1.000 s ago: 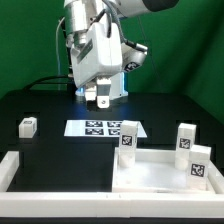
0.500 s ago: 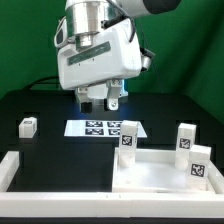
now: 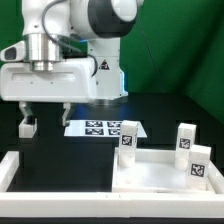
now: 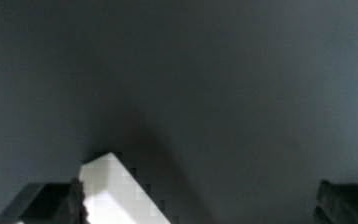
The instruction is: Assemble square table
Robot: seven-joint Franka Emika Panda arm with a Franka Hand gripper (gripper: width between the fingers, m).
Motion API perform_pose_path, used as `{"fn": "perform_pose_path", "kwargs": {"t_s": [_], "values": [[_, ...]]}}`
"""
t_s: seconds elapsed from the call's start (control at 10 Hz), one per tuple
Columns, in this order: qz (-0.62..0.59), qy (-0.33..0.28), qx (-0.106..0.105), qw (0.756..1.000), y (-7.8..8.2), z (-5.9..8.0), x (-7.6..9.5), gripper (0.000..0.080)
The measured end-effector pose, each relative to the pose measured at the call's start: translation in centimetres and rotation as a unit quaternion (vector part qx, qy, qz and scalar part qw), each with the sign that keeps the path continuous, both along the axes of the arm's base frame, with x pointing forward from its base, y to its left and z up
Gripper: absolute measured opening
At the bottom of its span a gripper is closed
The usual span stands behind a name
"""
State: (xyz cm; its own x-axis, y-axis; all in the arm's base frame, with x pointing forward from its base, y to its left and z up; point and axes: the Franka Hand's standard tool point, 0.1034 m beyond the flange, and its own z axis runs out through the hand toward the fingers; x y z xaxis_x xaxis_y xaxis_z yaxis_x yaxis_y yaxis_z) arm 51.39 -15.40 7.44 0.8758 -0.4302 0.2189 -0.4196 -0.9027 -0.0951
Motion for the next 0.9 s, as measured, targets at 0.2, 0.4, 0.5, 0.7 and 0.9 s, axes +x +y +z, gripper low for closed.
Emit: {"fn": "perform_pose_path", "kwargs": {"t_s": [0.2,0.4,0.5,0.7,0.9], "values": [[0.055,0.004,-0.019,0.998,-0.3,0.0,0.0,0.0648],[0.137,0.013,-0.040,0.990,-0.7,-0.1,-0.3,0.0648],[0.169,0.037,-0.033,0.984,-1.8,-0.5,-1.7,0.0648],[0.217,0.079,-0.045,0.972,-3.6,-1.6,-4.0,0.0648],[0.204,0.094,-0.033,0.974,-3.5,-2.1,-4.4,0.0648]]}}
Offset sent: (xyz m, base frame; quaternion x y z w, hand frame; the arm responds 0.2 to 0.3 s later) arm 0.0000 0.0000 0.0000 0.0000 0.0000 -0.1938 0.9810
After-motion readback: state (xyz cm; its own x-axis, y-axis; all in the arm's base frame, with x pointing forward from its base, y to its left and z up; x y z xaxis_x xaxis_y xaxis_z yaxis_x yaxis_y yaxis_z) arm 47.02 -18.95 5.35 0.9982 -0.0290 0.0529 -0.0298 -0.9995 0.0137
